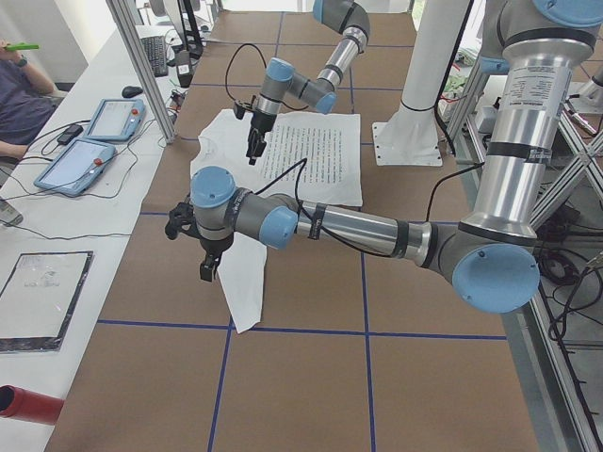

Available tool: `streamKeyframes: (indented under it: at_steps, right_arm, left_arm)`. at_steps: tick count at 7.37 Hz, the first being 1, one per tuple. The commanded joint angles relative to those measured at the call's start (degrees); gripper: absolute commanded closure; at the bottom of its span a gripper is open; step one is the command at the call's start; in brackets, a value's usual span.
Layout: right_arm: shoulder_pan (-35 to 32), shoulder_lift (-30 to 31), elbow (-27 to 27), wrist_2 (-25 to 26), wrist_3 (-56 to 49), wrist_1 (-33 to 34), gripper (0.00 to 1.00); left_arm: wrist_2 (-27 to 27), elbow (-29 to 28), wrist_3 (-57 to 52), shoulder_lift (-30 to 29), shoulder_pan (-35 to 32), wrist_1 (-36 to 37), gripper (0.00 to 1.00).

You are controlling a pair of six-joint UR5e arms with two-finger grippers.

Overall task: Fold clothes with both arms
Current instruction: 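Lay the sleeve near the far collar and open the right gripper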

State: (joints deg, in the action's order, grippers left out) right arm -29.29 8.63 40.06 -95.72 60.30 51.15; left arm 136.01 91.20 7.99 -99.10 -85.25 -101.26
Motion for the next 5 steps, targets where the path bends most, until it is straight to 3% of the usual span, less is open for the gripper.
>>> streamKeyframes:
  at_steps: [1,2,4,5]
  right_arm:
    - [0.0,0.0,0.4,0.0,5.2,0.2,0.01]
    - [-0.2,0.6,3.1,-0.1,8.9,3.6,0.0]
    - [-3.0,7.2,21.8,-3.1,8.6,26.9,0.0]
    - [-7.2,12.1,28.8,-10.3,8.1,34.5,0.0]
  left_arm:
    - [0.0,-0.1,1.1,-0.1,0.0,-0.1,0.01]
    - [-0.3,0.2,3.0,-0.1,0.1,-0.1,0.01]
    - [-4.0,0.0,10.0,0.6,4.0,-2.8,0.01]
    - [-6.7,-0.4,13.6,2.1,6.0,-5.6,0.01]
